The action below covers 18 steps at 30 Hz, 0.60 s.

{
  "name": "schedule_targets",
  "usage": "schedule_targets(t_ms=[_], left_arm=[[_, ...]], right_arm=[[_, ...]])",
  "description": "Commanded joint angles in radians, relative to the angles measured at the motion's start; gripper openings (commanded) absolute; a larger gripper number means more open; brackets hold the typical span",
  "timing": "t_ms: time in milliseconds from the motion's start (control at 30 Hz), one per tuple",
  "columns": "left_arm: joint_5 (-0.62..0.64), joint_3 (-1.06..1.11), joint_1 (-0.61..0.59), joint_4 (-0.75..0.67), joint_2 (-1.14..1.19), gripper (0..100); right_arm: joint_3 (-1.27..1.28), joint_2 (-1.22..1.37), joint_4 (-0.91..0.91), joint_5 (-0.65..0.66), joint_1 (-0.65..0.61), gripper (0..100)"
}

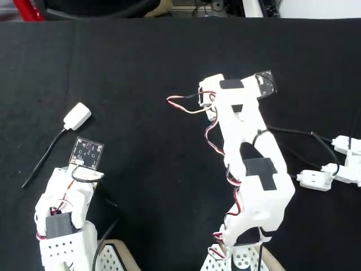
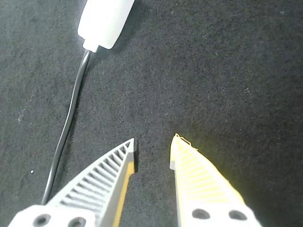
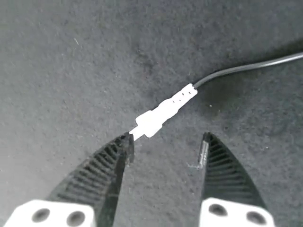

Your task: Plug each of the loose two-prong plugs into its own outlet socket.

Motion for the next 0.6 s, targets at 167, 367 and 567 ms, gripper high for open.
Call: schedule_targets(t_ms=[167,367,567], left_arm=[[0.005,0.019,-0.007,-0.011,-0.009,13],[0.005,0.019,-0.007,-0.011,-0.009,13],[0.005,0.019,-0.007,-0.011,-0.009,13]], right_arm=[[-0.143,0.094,0.000,-0.075,0.037,21.9],[-0.151,0.099,-0.008,-0.071,0.083,21.9],[-0.150,0.102,-0.008,-0.055,0.029,21.9]])
